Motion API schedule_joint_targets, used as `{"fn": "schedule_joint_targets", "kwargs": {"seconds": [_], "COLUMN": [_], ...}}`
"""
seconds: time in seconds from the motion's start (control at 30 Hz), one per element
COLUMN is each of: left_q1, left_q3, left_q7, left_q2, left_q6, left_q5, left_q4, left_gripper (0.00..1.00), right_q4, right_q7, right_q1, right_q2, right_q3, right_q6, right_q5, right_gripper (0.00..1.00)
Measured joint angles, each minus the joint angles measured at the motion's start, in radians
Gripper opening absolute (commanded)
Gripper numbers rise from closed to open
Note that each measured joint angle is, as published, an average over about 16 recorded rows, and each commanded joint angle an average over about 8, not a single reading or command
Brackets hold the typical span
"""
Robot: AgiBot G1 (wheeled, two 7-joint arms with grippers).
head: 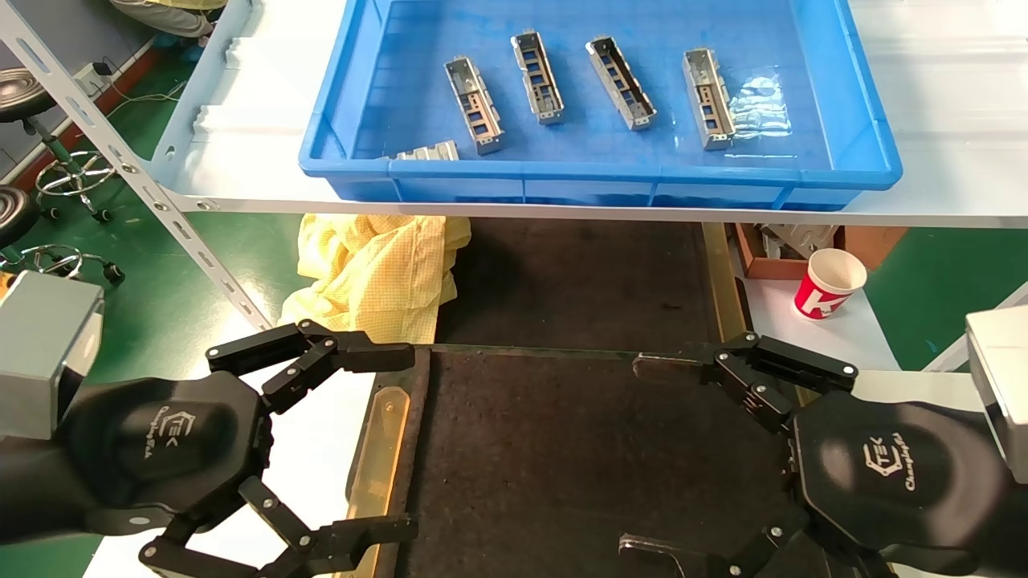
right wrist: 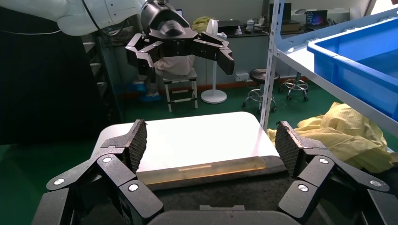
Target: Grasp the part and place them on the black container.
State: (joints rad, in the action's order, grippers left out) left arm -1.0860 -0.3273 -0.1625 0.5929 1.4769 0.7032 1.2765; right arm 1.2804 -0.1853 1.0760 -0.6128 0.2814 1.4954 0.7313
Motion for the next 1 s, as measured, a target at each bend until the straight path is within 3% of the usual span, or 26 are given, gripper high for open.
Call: {"fn": "schedule_joint_targets", "kwargs": {"seconds": [0.2,0.47,1.0], "left_q1": [0.0,0.0,0.0], "left_q3": [0.0,0.0,0.0], "left_q7": [0.0,0.0,0.0], "left_q2": [0.0,0.0,0.0], "left_q6": [0.0,0.0,0.0], "left_q5": [0.0,0.0,0.0], "left_q4": [0.0,0.0,0.0], "left_gripper": [0.97,0.0,0.0], "right_q4": [0.0,0.0,0.0], "right_q7": [0.0,0.0,0.0], "right_q1": [0.0,0.0,0.0], "right_q2": [0.0,0.0,0.0], "right_q3": [0.0,0.0,0.0], "right_q6": [0.0,0.0,0.0], "right_q5": [0.0,0.0,0.0], "right_gripper": [1.0,1.0,1.0]}}
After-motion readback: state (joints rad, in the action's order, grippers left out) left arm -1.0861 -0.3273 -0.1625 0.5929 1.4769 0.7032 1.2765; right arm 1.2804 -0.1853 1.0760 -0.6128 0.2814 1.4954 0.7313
